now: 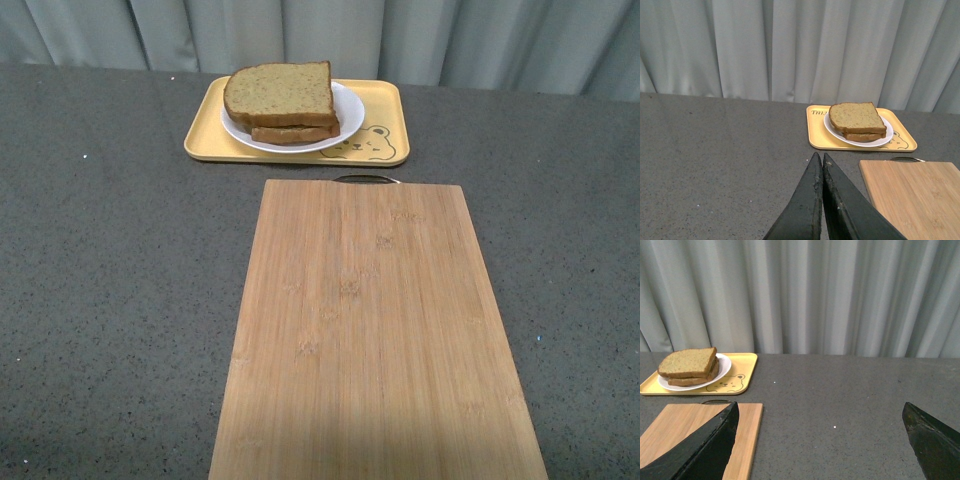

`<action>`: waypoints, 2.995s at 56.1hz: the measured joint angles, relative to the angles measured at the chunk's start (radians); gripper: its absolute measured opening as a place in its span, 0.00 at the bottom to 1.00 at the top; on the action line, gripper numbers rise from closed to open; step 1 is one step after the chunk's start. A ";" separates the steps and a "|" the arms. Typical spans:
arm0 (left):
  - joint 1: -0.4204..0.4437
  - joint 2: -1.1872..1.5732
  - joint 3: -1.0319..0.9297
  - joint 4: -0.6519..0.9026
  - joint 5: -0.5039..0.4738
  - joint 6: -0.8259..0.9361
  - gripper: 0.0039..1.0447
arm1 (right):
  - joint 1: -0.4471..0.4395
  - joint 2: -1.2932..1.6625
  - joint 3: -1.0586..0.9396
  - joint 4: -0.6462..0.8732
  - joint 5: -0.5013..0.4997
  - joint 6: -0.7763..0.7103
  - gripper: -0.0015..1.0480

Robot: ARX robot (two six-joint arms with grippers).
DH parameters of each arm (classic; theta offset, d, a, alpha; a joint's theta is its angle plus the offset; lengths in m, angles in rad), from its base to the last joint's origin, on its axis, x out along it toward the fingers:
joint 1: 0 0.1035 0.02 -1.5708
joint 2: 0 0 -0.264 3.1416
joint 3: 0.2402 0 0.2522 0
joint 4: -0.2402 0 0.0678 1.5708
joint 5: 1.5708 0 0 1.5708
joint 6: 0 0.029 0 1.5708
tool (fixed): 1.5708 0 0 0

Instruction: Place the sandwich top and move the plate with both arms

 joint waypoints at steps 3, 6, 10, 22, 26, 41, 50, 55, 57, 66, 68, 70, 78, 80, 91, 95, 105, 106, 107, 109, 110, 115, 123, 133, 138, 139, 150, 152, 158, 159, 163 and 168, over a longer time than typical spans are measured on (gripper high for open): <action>0.000 -0.015 0.000 -0.015 0.000 0.000 0.03 | 0.000 0.000 0.000 0.000 0.000 0.000 0.91; 0.000 -0.028 0.000 -0.027 0.000 0.000 0.03 | 0.000 0.000 0.000 0.000 0.000 0.000 0.91; 0.000 -0.048 0.000 -0.048 0.000 0.000 0.03 | 0.000 0.000 0.000 0.000 0.000 0.000 0.91; 0.000 -0.193 0.000 -0.228 0.000 0.000 0.03 | 0.000 0.000 0.000 0.000 0.000 0.000 0.91; 0.000 -0.241 0.000 -0.252 0.000 0.000 0.03 | 0.000 0.000 0.000 0.000 0.002 0.000 0.91; 0.000 -0.251 0.000 -0.257 0.000 0.000 0.18 | 0.000 0.000 0.000 0.000 0.001 0.000 0.91; 0.000 -0.251 0.000 -0.257 0.000 0.000 0.45 | 0.000 0.000 0.000 0.000 0.001 0.000 0.91; 0.000 -0.252 0.000 -0.257 0.000 0.000 0.59 | 0.000 0.000 0.000 0.000 0.001 0.000 0.91; 0.000 -0.252 0.000 -0.257 0.000 0.000 0.66 | 0.000 0.000 0.000 0.000 0.001 0.000 0.91; 0.000 -0.252 0.000 -0.257 0.000 0.000 0.93 | 0.000 0.000 0.000 0.000 0.001 0.000 0.91; 0.000 -0.252 0.000 -0.257 0.000 0.002 0.96 | 0.000 0.000 0.000 0.000 0.001 0.000 0.91; 0.000 -0.252 0.000 -0.257 0.000 0.002 0.95 | 0.000 0.000 0.000 0.000 0.001 0.000 0.91; 0.000 -0.252 0.000 -0.257 0.000 0.001 0.94 | 0.000 0.000 0.000 0.000 0.001 0.000 0.91; 0.000 -0.252 0.000 -0.257 0.000 0.001 0.94 | 0.000 0.000 0.000 0.000 0.001 0.000 0.91; 0.000 -0.252 0.000 -0.257 0.000 0.001 0.94 | 0.000 0.000 0.000 0.000 0.001 0.000 0.91; 0.000 -0.252 0.000 -0.257 0.000 0.001 0.94 | 0.000 0.000 0.000 0.000 0.001 0.000 0.91; 0.000 -0.252 0.000 -0.257 0.000 0.001 0.94 | 0.000 0.000 0.000 0.000 0.001 0.000 0.91; 0.000 -0.252 0.000 -0.257 0.000 0.001 0.94 | 0.000 0.000 0.000 0.000 0.001 0.000 0.91; 0.000 -0.252 0.000 -0.257 0.000 0.001 0.94 | 0.000 0.000 0.000 0.000 0.001 0.000 0.91; 0.000 -0.252 0.000 -0.257 0.000 0.001 0.94 | 0.000 0.000 0.000 0.000 0.001 0.000 0.91; 0.000 -0.252 0.000 -0.257 0.000 0.001 0.94 | 0.000 0.000 0.000 0.000 0.001 0.000 0.91; 0.000 -0.252 0.000 -0.257 0.000 0.001 0.94 | 0.000 0.000 0.000 0.000 0.001 0.000 0.91; 0.000 -0.252 0.000 -0.257 0.000 0.001 0.94 | 0.000 0.000 0.000 0.000 0.001 0.000 0.91; 0.000 -0.252 0.000 -0.257 0.000 0.001 0.94 | 0.000 0.000 0.000 0.000 0.001 0.000 0.91; 0.000 -0.252 0.000 -0.257 0.000 0.001 0.94 | 0.000 0.000 0.000 0.000 0.001 0.000 0.91; 0.000 -0.252 0.000 -0.257 0.000 0.001 0.94 | 0.000 0.000 0.000 0.000 0.001 0.000 0.91; 0.000 -0.252 0.000 -0.257 0.000 0.001 0.94 | 0.000 0.000 0.000 0.000 0.001 0.000 0.91; 0.000 -0.252 0.000 -0.257 0.000 0.001 0.94 | 0.000 0.000 0.000 0.000 0.001 0.000 0.91; 0.000 -0.252 0.000 -0.257 0.000 0.001 0.94 | 0.000 0.000 0.000 0.000 0.001 0.000 0.91; 0.000 -0.252 0.000 -0.257 0.000 0.001 0.94 | 0.000 0.000 0.000 0.000 0.001 0.000 0.91; 0.000 -0.252 0.000 -0.257 0.000 0.001 0.94 | 0.000 0.000 0.000 0.000 0.001 0.000 0.91; 0.000 -0.252 0.000 -0.257 0.000 0.001 0.94 | 0.000 0.000 0.000 0.000 0.001 0.000 0.91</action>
